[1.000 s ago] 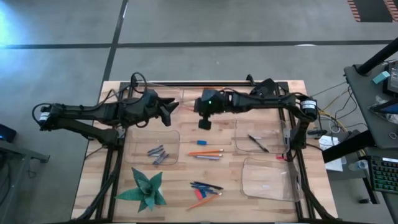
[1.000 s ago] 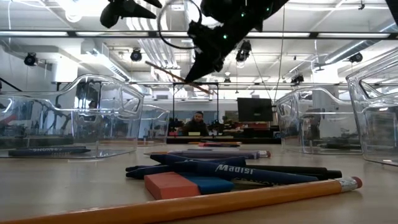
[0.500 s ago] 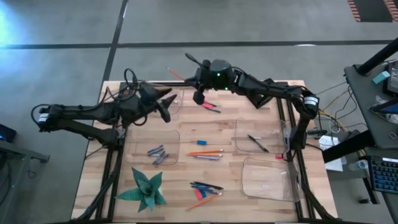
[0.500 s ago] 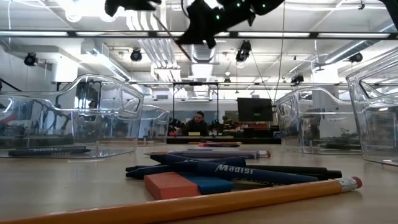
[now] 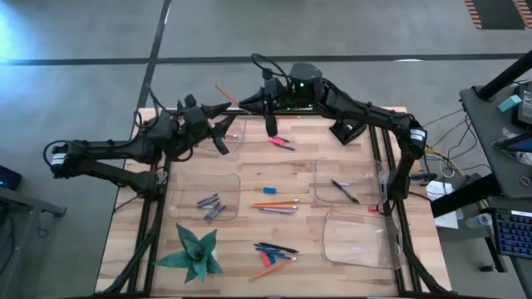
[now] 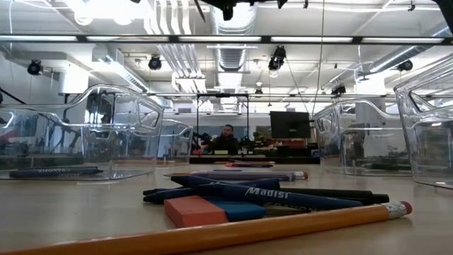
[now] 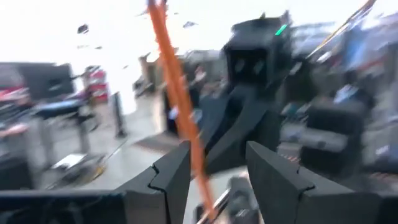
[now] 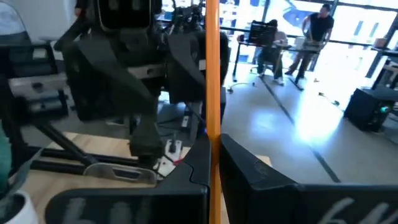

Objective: Sort crayons/erasers/pens/pencils in bins
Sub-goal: Put the pencil into the top left transparent bin

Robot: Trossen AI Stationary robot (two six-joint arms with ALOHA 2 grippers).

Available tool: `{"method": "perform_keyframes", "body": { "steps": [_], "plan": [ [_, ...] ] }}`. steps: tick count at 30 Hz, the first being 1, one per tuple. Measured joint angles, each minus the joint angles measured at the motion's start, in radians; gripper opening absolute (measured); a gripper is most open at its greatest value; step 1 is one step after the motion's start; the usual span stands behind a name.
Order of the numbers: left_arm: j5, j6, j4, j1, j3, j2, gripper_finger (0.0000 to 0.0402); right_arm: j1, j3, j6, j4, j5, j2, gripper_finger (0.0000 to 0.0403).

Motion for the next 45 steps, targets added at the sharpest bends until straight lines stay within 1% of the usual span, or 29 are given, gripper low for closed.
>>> {"method": "perform_keyframes", "body": {
  "steps": [2, 6, 8, 15, 19, 25, 32, 35, 37, 40, 41, 45],
  "plan": [
    [0.033, -0.006, 0.044, 0.000, -0.002, 0.005, 0.0141, 0.001, 0.000, 0.000, -0.002, -0.017, 0.000, 0.0009],
    [0.043, -0.032, 0.045, 0.000, -0.003, 0.008, 0.0141, 0.000, 0.000, 0.020, -0.007, -0.087, -0.006, 0.0009],
    [0.047, -0.033, 0.046, -0.001, -0.003, 0.008, 0.0141, -0.001, 0.000, 0.029, -0.007, -0.105, -0.010, 0.0009],
    [0.058, -0.110, 0.051, 0.000, -0.003, 0.008, 0.0141, 0.002, 0.000, -0.001, 0.001, -0.094, -0.018, 0.0006],
    [0.058, -0.107, 0.056, 0.001, -0.003, 0.010, 0.0141, 0.005, 0.000, -0.002, 0.000, -0.100, -0.026, 0.0006],
    [0.075, -0.076, 0.148, 0.005, -0.003, 0.033, 0.0141, 0.009, 0.000, 0.010, -0.003, -0.100, -0.025, 0.0007],
    [0.082, -0.059, 0.161, 0.013, 0.010, 0.080, 0.0137, 0.028, 0.000, 0.014, -0.004, -0.100, -0.022, 0.0008],
    [0.093, -0.051, 0.161, 0.013, 0.025, 0.092, 0.0113, 0.032, 0.000, 0.017, -0.004, -0.101, -0.021, 0.0008],
    [0.112, -0.050, 0.161, 0.013, 0.029, 0.091, 0.0082, 0.030, 0.000, 0.019, -0.007, -0.099, -0.021, 0.0008],
    [0.117, -0.050, 0.157, 0.014, 0.026, 0.074, 0.0025, 0.029, 0.000, 0.018, -0.009, -0.095, -0.021, 0.0008],
    [0.116, -0.052, 0.155, 0.014, 0.023, 0.066, 0.0014, 0.030, 0.000, 0.019, -0.009, -0.098, -0.021, 0.0008],
    [0.151, -0.054, 0.157, 0.013, 0.022, 0.058, 0.0011, 0.030, 0.000, 0.018, -0.011, -0.090, -0.022, 0.0008]
  ]
}}
